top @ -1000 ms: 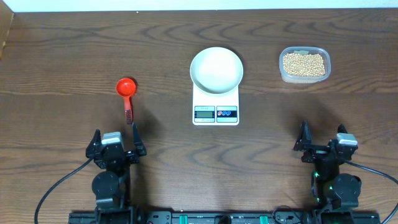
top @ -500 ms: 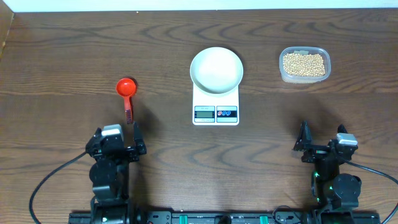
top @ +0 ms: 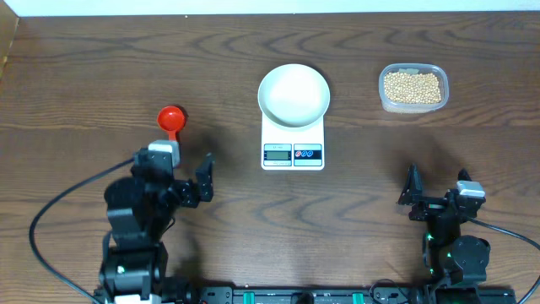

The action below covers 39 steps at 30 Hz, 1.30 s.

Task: Scoop item into bowl and weigh 50g on scale
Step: 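Move the left gripper forward to the scale's front button panel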

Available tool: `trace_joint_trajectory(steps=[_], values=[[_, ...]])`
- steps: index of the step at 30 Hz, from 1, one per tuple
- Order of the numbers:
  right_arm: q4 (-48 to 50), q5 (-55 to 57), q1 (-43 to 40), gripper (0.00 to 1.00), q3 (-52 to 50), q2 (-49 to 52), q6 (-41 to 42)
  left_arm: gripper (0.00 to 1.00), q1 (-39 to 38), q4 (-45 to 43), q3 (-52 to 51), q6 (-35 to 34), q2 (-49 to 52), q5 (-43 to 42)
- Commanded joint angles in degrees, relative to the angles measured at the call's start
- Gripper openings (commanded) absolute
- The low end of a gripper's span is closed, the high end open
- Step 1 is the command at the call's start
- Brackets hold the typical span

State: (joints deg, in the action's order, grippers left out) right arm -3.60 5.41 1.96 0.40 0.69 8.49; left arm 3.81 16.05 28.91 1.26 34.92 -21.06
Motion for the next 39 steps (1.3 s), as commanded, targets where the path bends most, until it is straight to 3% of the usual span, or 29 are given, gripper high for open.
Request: trace_joint_trajectory(steps=[1,7,13,15,20,22,23,24,25,27,30,39], values=[[-0.1,0.3,0.5,0.99,-0.1,-0.4,-0.4,0.98,-3.6,6.5,8.4,-1.6,4.9,-5.4],[-0.1,0.3,0.5,0.99,-0.1,-0.4,-0.4,0.98,-17.2,18.0,18.9,-1.9,14.5,-5.3],[-0.1,0.3,0.5,0.99,-0.1,-0.4,-0.4,0.98,-30.0,18.0,19.0,-2.7,21.8,-5.6],[-0.1,0.3,0.5,0.99,-0.1,-0.4,-0.4,0.98,-32.3,19.5,18.9,-2.6,23.7,-5.5],[-0.1,0.3,0.5,0.99,-0.1,-0.4,-0.4,0.97,-34.8,13.5,18.9,-2.6,29.9,-5.3],[-0.1,0.3,0.5,0.99,-0.1,-0.4,-0.4,0.69,-34.8,10.8,18.9,-4.9,33.3,-5.0],[-0.1,0.3,0.5,0.99,-0.1,-0.4,-0.4,0.50,-34.8,9.4,18.9,-7.7,35.2,-3.9],[-0.1,0.3,0.5,0.99,-0.1,-0.4,-0.4,0.23,-34.8,8.1,18.9,-11.7,37.0,-2.0],[-0.1,0.3,0.5,0.99,-0.1,-0.4,-0.4,0.08,-34.8,6.8,18.9,-16.5,39.0,0.5],[-0.1,0.3,0.5,0.99,-0.1,-0.4,-0.4,0.07,-35.1,4.5,18.9,-22.0,42.5,4.0],[-0.1,0.3,0.5,0.99,-0.1,-0.4,-0.4,0.07,-36.4,-0.5,18.9,-24.3,47.4,5.6],[-0.1,0.3,0.5,0.99,-0.1,-0.4,-0.4,0.07,-40.9,-10.0,18.9,-24.5,55.9,16.8]])
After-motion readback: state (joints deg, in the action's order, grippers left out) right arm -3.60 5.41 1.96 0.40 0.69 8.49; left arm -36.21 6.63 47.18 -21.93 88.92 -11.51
